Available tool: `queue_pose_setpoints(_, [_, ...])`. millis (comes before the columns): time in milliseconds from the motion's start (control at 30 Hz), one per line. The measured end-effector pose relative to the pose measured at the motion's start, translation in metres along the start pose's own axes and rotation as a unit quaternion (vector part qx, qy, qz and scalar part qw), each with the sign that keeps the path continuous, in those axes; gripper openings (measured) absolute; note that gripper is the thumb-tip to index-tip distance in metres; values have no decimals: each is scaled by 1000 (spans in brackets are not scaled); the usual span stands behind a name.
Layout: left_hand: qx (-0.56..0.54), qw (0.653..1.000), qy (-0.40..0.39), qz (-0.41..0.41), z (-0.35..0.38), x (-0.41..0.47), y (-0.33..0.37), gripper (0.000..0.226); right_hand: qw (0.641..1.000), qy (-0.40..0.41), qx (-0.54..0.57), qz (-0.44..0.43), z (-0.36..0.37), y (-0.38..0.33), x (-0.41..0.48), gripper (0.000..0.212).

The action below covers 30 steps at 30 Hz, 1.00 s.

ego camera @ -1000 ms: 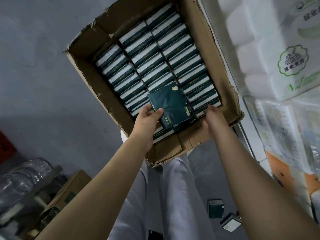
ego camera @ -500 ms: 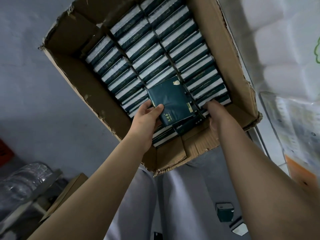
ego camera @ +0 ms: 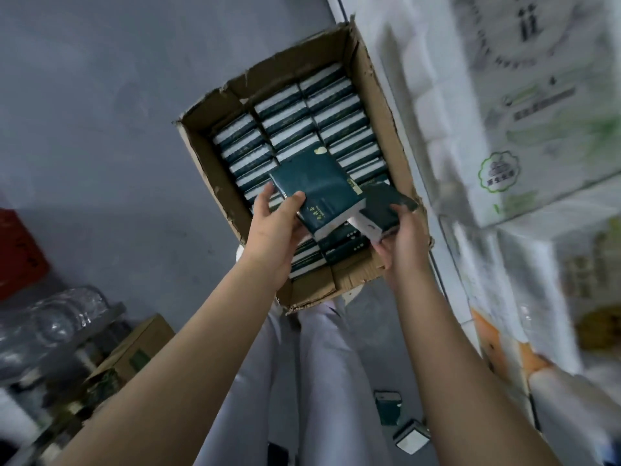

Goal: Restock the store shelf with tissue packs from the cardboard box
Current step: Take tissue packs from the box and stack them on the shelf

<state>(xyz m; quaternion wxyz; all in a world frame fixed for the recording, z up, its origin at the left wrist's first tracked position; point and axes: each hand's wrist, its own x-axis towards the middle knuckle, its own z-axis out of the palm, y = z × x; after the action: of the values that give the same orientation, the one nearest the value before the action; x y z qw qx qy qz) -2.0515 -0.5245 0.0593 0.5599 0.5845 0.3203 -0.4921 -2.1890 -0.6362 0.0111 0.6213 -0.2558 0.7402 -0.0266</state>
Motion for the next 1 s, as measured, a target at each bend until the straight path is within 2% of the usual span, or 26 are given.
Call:
queue_pose_setpoints(100, [-54,998,-23,26,8,-57,30,64,997,-32,9,-70,3,-34,-60,11])
queue_pose_setpoints(167, [-76,996,-29,46,12,-97,53,61,991,-57,14,-117,3,-61,-109,6])
queue_pose_setpoints(300, [-108,988,-21,104,7,-186,109,47,974,-124,33,-186,-8,-115,-222,16])
queue_pose_setpoints(500, [-134,970,-53,197,3,-336,180,44,935,-238,38,-260,-41,-176,-384,27])
queue_pose_setpoints(700, [-163,941,-112,273,9,-449,207,45,902,-271,37,-334,-66,-209,-482,66])
queue_pose_setpoints(767, [-182,931,-127,288,5,-476,220,47,894,-270,29,-357,-69,-215,-507,71])
queue_pose_setpoints(900, [-176,914,-161,328,-9,-509,250,36,884,-255,62,-386,-65,-232,-551,45])
queue_pose_setpoints(1000, [-155,912,-186,330,-21,-525,270,18,874,-239,130,-403,-60,-242,-580,32])
